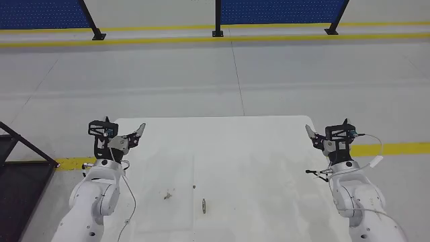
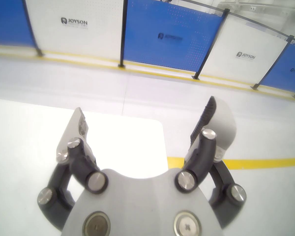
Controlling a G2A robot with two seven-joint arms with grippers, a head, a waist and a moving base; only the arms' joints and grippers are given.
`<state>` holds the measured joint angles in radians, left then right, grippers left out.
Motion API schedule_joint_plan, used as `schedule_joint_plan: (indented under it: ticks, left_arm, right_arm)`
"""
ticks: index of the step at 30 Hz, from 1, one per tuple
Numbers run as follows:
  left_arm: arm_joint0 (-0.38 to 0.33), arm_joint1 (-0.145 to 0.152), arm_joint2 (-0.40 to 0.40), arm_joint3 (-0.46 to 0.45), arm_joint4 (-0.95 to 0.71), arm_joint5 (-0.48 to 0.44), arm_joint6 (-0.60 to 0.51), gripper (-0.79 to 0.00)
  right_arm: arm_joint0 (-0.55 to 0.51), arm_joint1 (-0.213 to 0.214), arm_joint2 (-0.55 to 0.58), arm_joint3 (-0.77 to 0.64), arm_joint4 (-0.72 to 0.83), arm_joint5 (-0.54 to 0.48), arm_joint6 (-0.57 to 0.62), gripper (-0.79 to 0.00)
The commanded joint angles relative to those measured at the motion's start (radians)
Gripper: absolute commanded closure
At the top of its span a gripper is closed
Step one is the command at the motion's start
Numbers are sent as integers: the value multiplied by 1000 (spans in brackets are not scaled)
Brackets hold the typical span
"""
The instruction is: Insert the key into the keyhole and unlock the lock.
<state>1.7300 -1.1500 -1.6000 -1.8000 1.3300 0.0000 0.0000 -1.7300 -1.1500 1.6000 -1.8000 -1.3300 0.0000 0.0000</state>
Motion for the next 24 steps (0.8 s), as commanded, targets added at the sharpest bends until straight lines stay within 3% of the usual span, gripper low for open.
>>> schedule_joint_plan:
  ticks: [1, 7, 9, 12, 19, 24]
  left_arm:
    - [-1, 1, 2, -8, 7, -13, 9, -785]
    - [81, 15, -26, -69, 213, -121, 131, -785]
    - [137, 22, -47, -104, 251, -198, 165, -785]
    - [238, 27, -93, -160, 306, -219, 180, -785]
    - [458, 35, -140, -317, 347, -385, 20, -785]
    - [543, 38, -121, -401, 393, -454, -77, -785]
  right_arm:
    - [0, 0, 0, 0, 0, 0, 0, -785]
    - [0, 0, 0, 0, 0, 0, 0, -785]
    - [0, 0, 0, 0, 0, 0, 0, -785]
    - [0, 0, 0, 0, 0, 0, 0, -785]
    - [0, 0, 0, 0, 0, 0, 0, -785]
    - [0, 0, 0, 0, 0, 0, 0, -785]
